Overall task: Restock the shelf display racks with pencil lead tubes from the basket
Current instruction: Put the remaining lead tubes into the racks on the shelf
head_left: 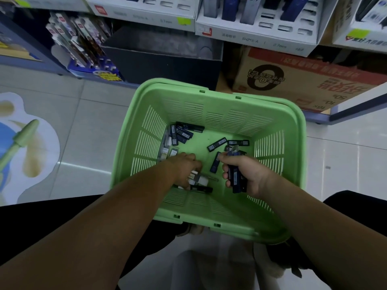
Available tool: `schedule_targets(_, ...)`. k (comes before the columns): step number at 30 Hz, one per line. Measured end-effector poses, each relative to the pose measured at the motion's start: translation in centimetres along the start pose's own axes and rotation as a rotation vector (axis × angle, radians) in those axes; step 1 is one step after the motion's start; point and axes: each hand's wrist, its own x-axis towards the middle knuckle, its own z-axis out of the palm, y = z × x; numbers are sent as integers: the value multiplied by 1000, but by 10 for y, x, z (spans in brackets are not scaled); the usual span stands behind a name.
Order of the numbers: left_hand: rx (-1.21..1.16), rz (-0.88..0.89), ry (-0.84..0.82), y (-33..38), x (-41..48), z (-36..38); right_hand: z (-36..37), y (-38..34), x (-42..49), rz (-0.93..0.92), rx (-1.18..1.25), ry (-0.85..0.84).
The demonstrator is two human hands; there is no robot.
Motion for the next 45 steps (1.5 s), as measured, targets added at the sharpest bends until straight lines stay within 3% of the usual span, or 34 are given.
schedule_targets(6, -59, -26, 15, -3, -1, -2, -4, 5, 0, -29, -23, 58)
schedule_targets(14, -123, -89, -107, -1, 1, 10, -1, 2, 2, -31, 45, -78)
schedule_targets(19, -54, -90, -102, 7, 4, 15, 0, 0, 2, -35, 73, -65)
schedule_targets(31, -135, -91, -175, 19, 2, 16, -6, 4, 8, -21, 44, 79)
schedule_targets(38, -226, -111, -117, 14, -5, 4, -12, 10, 15, -33, 48, 322)
schedule_targets(42, -254, -120, -116, 12, -15, -5, -11, 13, 24, -123, -181, 388)
schedule_targets(45, -219, -136, -92, 11, -22, -14, -8, 2, 36, -274, -794, 212)
